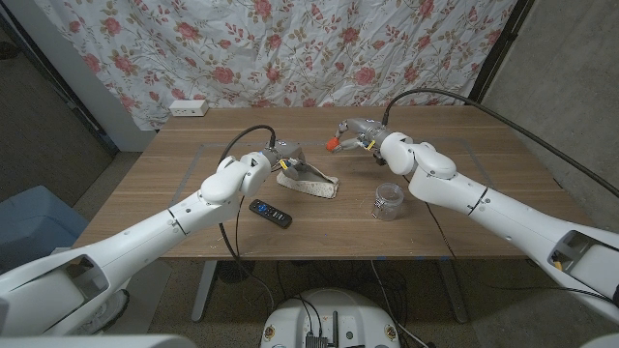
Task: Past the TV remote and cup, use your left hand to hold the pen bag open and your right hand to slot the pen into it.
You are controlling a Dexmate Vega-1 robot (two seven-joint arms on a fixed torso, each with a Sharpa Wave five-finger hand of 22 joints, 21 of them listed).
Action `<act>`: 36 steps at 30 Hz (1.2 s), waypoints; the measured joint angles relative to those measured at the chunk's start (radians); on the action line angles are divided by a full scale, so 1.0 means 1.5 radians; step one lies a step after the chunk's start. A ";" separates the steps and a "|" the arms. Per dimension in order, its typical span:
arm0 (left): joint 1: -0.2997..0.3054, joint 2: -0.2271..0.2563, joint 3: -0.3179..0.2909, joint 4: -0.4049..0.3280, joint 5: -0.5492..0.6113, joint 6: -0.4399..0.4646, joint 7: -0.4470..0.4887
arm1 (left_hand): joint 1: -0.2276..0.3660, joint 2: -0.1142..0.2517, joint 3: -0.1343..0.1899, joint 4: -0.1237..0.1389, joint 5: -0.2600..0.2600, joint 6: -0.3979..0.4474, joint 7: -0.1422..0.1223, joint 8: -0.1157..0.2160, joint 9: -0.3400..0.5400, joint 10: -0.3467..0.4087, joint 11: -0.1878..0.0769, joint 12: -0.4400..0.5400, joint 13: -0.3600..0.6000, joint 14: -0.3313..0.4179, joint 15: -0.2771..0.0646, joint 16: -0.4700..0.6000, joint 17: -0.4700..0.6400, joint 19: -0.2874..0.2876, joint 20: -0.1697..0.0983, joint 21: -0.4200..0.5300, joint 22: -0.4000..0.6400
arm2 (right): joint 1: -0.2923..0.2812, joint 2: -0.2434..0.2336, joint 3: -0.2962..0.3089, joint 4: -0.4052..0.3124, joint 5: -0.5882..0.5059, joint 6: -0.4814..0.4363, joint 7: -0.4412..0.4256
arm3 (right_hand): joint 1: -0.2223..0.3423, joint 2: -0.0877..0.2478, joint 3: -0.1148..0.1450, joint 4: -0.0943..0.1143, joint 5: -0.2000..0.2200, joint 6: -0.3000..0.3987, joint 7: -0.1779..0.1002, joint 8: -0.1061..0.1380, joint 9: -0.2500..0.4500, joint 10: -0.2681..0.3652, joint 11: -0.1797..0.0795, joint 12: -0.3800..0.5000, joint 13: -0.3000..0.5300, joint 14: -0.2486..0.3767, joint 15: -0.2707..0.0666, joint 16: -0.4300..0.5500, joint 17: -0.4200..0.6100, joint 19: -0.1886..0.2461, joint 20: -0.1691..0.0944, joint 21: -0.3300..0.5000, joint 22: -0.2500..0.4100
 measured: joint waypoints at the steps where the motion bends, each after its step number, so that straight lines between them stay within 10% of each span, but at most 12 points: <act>1: 0.000 0.000 0.000 0.000 0.000 0.000 0.000 | 0.000 0.000 0.000 0.000 0.000 0.000 0.000 0.000 0.000 0.000 0.000 0.000 0.000 0.000 0.000 0.000 0.000 0.000 0.000 0.000 0.000 | -0.001 0.000 0.000 -0.001 -0.002 0.002 0.002 | 0.000 0.000 0.000 0.000 0.000 0.000 0.000 0.000 0.000 0.000 0.000 0.000 0.000 0.000 0.000 0.000 0.000 0.000 0.000 0.000 0.000; 36: -0.004 -0.001 0.001 0.004 -0.002 -0.008 -0.011 | -0.003 0.003 -0.007 -0.001 0.000 -0.007 -0.007 0.006 0.000 -0.007 0.002 0.000 0.000 -0.006 0.001 0.000 0.000 -0.004 0.004 0.000 0.000 | -0.011 0.009 0.001 -0.009 -0.014 0.042 0.033 | 0.000 0.000 -0.003 -0.003 0.000 0.006 0.006 0.003 0.000 0.008 -0.001 0.000 0.000 0.000 0.000 0.000 0.000 0.000 0.000 0.000 0.000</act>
